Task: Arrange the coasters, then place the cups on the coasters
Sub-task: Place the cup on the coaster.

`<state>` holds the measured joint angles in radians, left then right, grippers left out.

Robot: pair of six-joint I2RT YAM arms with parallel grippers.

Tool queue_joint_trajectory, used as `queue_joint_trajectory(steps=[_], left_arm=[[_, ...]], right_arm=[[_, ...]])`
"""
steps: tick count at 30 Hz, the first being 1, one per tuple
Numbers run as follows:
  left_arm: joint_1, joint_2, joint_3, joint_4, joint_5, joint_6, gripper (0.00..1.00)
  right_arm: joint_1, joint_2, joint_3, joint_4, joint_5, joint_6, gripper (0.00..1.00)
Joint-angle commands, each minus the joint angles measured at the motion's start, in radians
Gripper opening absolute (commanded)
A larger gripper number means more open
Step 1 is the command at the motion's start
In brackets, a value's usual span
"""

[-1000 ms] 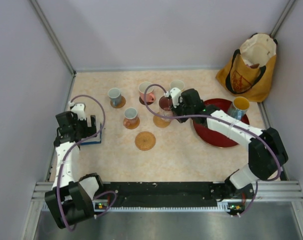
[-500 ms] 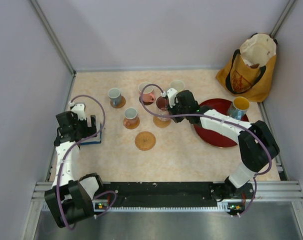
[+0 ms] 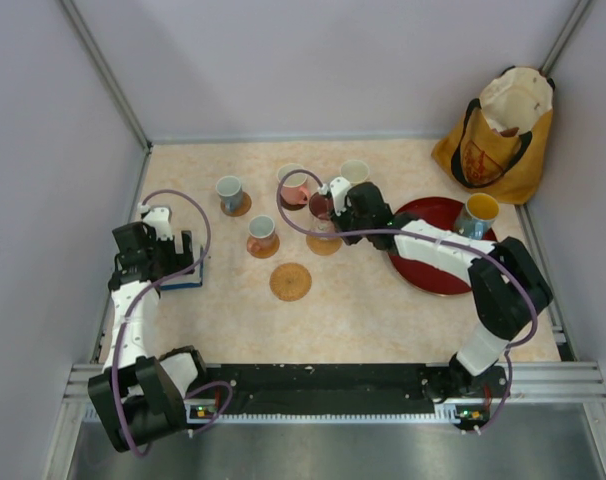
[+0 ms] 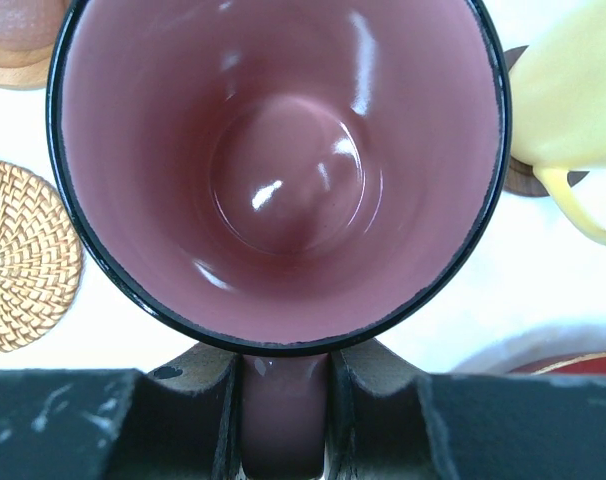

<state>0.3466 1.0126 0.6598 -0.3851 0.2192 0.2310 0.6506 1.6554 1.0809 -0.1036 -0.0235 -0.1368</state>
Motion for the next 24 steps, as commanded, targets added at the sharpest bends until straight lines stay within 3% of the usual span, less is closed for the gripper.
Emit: queue_joint_trajectory(steps=[1,24], left_arm=[[0.008,-0.003,-0.002,0.046,0.006,-0.009,0.99],[0.008,-0.006,-0.008,0.049,0.0,-0.004,0.99]], right_arm=[[0.032,-0.011,0.033,0.157,0.019,-0.007,0.0],[0.05,-0.005,0.002,0.143,0.039,-0.037,0.0]])
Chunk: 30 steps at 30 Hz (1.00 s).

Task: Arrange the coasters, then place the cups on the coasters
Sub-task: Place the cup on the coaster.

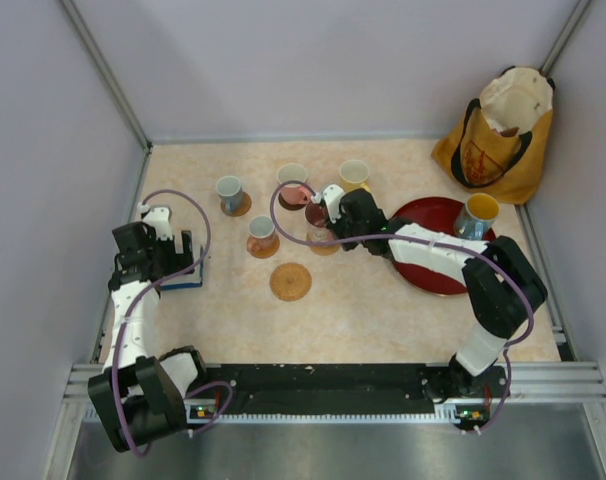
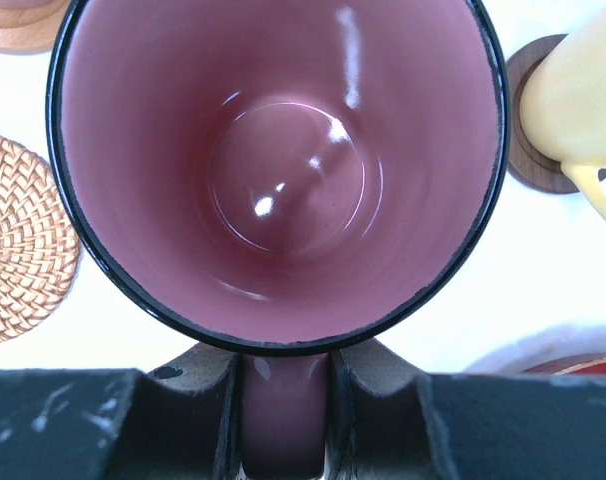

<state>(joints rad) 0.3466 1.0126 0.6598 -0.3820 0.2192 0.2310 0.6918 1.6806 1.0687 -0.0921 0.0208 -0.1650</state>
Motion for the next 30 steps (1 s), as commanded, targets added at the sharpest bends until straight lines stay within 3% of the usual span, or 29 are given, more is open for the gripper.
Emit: queue_joint_trajectory(steps=[1,30], left_arm=[[0.006,-0.005,-0.006,0.046,0.0,-0.004,0.99],[0.009,-0.014,-0.011,0.048,-0.001,-0.002,0.99]], right_arm=[[0.009,-0.03,0.016,0.132,-0.007,-0.008,0.0],[0.009,0.004,0.019,0.132,-0.018,-0.005,0.0]])
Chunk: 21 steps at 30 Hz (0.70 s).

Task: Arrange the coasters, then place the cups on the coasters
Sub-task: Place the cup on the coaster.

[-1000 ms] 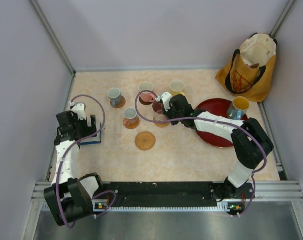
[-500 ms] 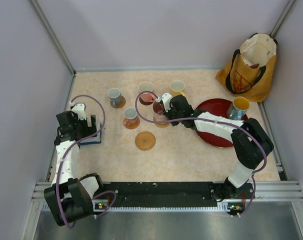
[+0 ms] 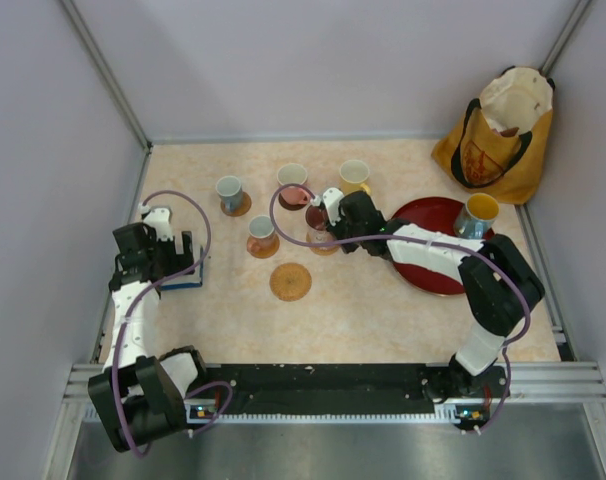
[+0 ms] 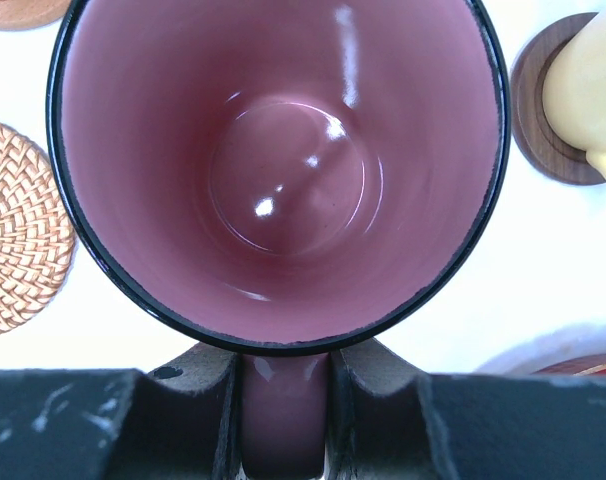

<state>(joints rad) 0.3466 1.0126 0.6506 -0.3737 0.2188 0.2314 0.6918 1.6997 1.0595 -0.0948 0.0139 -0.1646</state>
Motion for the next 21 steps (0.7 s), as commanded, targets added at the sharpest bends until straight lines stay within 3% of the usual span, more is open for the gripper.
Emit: queue_joint_trajectory(steps=[1,21], left_arm=[[0.009,-0.014,-0.002,0.039,-0.001,-0.003,0.99],[0.009,-0.014,-0.003,0.039,0.001,0.0,0.99]], right_arm=[[0.009,-0.015,0.028,0.135,-0.011,-0.006,0.0],[0.009,-0.005,0.036,0.115,-0.009,-0.01,0.03]])
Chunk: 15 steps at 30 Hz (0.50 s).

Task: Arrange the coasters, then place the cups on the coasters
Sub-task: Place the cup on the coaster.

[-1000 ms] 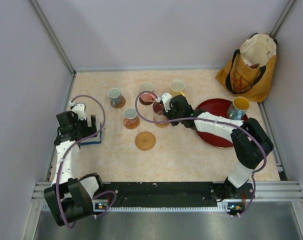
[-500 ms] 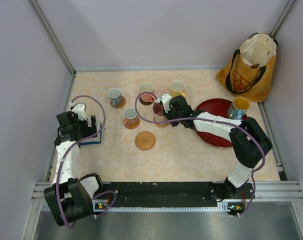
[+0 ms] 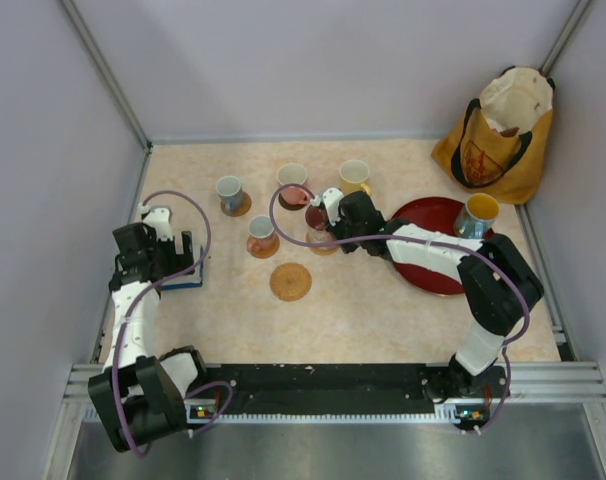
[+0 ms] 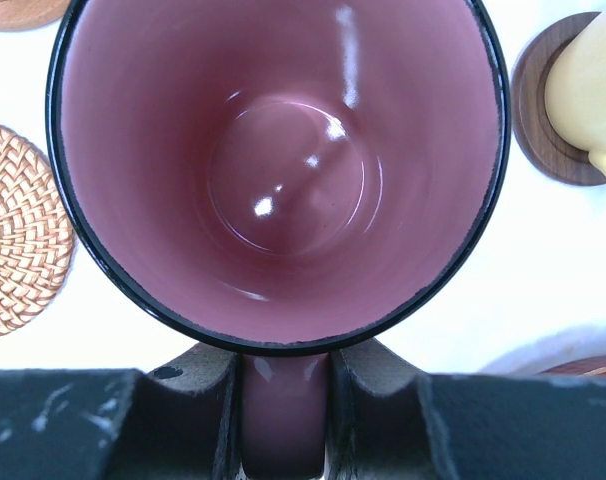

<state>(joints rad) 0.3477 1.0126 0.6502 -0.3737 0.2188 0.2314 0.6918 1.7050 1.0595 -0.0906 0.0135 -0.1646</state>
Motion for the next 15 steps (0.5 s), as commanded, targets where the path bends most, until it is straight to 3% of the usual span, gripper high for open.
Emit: queue_joint_trajectory(steps=[1,15], left_arm=[[0.008,-0.014,-0.003,0.039,0.001,-0.001,0.99],[0.008,-0.012,-0.001,0.036,0.002,-0.001,0.99]], right_arm=[[0.011,-0.011,0.034,0.108,-0.007,-0.009,0.03],[0.009,-0.019,0.043,0.063,-0.003,-0.009,0.21]])
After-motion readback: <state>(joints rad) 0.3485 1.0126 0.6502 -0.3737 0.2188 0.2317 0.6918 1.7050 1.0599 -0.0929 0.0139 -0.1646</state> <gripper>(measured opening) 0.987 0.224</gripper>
